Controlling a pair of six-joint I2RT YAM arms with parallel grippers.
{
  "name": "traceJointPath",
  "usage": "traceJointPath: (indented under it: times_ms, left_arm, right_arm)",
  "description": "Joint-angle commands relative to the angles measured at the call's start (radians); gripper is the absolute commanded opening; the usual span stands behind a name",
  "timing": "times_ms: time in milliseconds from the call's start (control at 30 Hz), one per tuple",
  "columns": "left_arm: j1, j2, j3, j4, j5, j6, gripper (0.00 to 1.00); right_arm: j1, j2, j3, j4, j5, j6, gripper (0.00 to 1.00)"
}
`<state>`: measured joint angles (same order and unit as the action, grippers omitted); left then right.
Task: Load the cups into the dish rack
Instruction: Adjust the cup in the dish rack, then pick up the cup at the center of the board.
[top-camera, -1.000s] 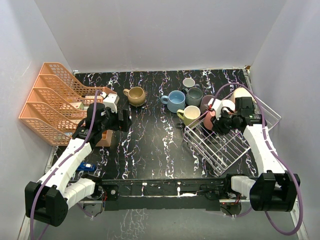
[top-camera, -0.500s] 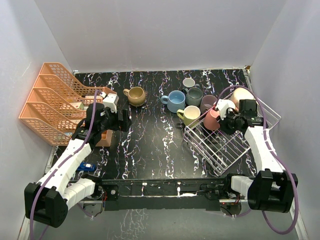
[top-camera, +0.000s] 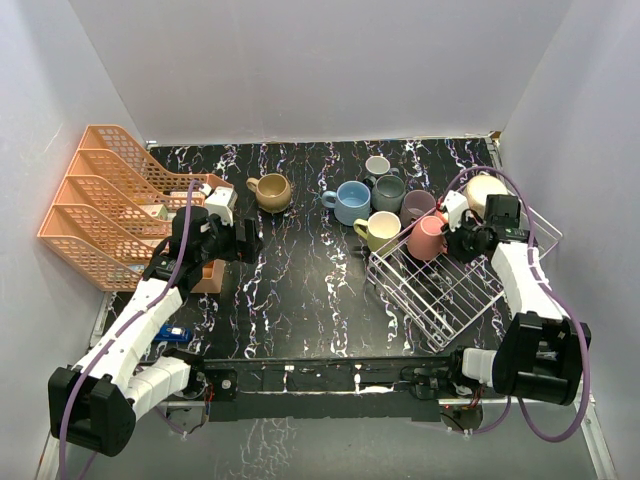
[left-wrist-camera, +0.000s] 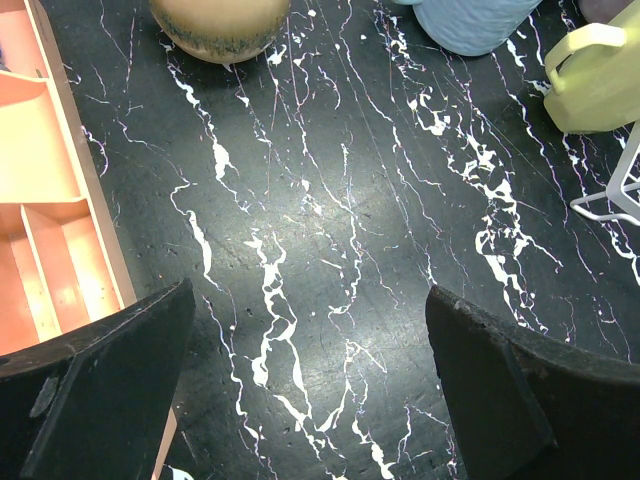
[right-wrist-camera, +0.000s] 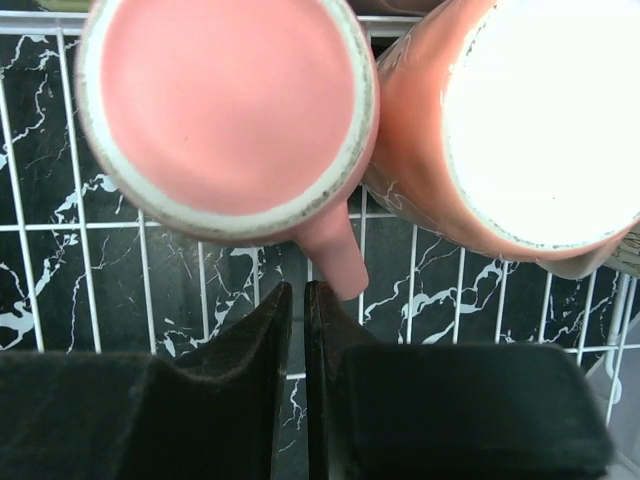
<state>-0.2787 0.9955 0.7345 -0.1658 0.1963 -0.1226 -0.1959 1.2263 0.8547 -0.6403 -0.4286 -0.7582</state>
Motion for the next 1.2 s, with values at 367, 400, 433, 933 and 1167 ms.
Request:
traceJointPath:
  times_ms: [367, 400, 433, 933, 1167]
  left_arm:
    - [0.003, -0.026, -0.008, -0.006, -0.004, 0.014, 0.97]
    - [0.004, -0.025, -0.007, -0.006, -0.003, 0.014, 0.97]
    - [0.004, -0.026, -0.008, -0.006, -0.003, 0.014, 0.97]
    - [0.004, -0.026, -0.008, -0.005, -0.001, 0.012, 0.97]
    - [0.004, -0.036, -0.015, 0.01, 0.02, 0.009, 0.97]
  right_arm:
    - [-0.005, 0.087, 0.106, 0.144, 0.014, 0.068, 0.14]
    - [-0.006, 0.089, 0.108, 0.148, 0.014, 0.071, 0.14]
    - [-0.005, 0.093, 0.112, 0.149, 0.013, 0.073, 0.15]
    - [-0.005, -0.035, 0.077, 0.022, -0.004, 0.023, 0.15]
    - [-0.006, -0.227, 0.045, -0.107, -0.104, 0.025, 0.17]
